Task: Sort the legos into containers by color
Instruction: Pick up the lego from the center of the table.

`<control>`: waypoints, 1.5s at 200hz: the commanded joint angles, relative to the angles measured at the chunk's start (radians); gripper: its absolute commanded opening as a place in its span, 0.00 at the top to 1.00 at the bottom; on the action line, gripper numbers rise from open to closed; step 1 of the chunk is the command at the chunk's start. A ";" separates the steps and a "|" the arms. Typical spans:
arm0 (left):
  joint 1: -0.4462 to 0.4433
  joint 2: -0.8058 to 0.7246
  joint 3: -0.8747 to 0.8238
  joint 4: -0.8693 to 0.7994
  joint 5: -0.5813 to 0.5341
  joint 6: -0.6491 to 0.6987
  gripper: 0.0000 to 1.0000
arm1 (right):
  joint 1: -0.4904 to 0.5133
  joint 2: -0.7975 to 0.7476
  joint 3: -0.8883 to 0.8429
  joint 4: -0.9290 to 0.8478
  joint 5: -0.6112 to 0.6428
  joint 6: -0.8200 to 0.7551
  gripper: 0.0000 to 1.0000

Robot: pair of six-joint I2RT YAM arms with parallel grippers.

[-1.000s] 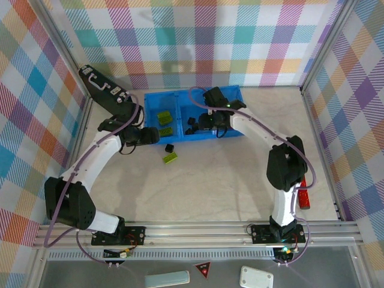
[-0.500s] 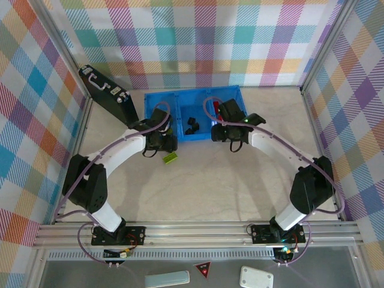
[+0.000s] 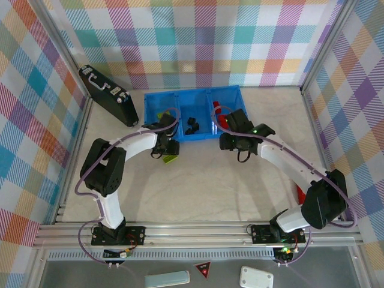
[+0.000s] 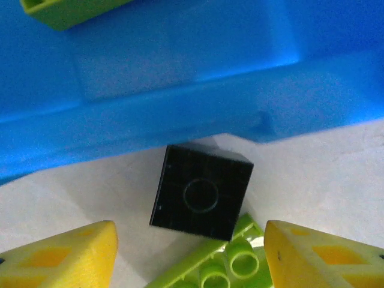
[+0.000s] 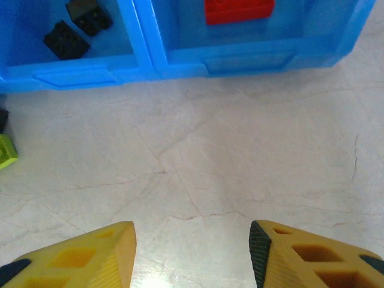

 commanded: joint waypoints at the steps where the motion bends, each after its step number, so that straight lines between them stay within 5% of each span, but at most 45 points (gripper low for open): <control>1: -0.003 0.032 0.049 0.017 -0.029 0.029 0.37 | -0.002 -0.036 -0.029 -0.025 0.015 0.038 0.46; 142: 0.051 0.111 0.124 0.014 0.012 0.064 0.60 | -0.002 -0.053 -0.049 -0.042 0.025 0.069 0.47; 300: 0.052 -0.098 0.089 -0.067 0.068 0.045 0.63 | -0.002 -0.166 -0.106 -0.080 0.050 0.113 0.47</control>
